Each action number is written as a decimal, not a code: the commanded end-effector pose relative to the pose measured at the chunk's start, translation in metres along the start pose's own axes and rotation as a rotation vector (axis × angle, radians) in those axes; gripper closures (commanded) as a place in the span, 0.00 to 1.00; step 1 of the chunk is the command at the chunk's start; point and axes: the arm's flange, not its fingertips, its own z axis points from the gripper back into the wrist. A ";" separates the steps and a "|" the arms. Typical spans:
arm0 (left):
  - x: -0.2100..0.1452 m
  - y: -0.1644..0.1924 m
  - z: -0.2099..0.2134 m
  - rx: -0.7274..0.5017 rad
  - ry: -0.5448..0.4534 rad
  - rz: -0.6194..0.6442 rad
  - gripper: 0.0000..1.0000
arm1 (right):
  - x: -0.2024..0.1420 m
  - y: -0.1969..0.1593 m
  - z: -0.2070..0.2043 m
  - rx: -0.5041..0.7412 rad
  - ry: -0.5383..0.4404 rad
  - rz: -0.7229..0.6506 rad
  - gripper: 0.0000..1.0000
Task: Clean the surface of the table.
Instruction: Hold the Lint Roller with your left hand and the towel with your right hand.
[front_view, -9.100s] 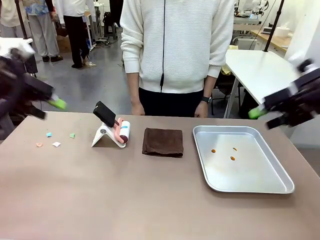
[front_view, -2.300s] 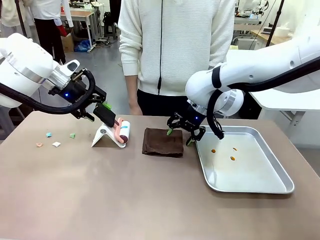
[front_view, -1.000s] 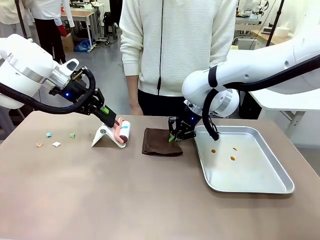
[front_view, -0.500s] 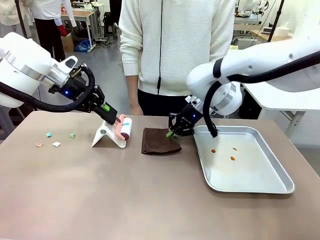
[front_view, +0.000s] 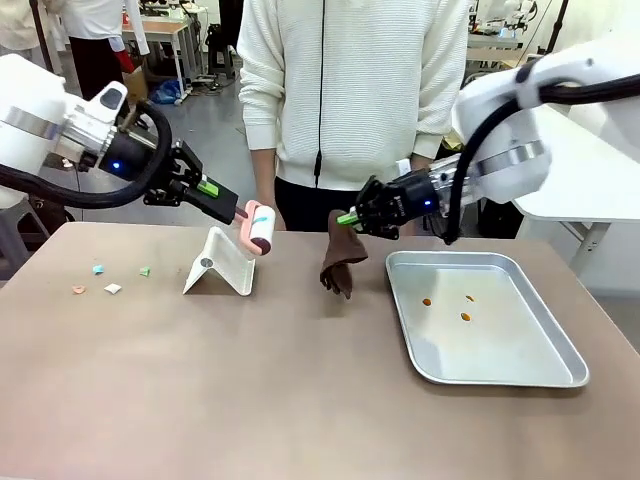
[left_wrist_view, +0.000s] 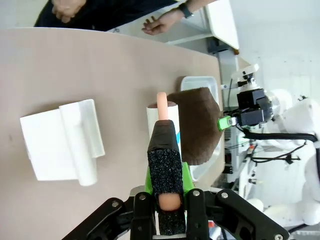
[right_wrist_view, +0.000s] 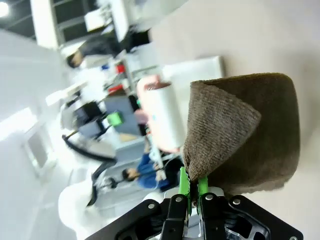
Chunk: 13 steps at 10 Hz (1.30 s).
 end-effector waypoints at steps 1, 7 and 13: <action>-0.019 -0.004 0.032 -0.133 -0.007 0.020 0.80 | -0.042 -0.009 0.032 0.114 0.069 0.044 1.00; -0.110 0.045 0.203 -0.406 -0.007 0.068 0.80 | -0.201 -0.047 0.197 0.308 -0.307 0.135 1.00; -0.158 0.208 0.318 -0.515 -0.192 0.235 0.80 | -0.225 -0.152 0.343 0.460 -0.341 0.120 1.00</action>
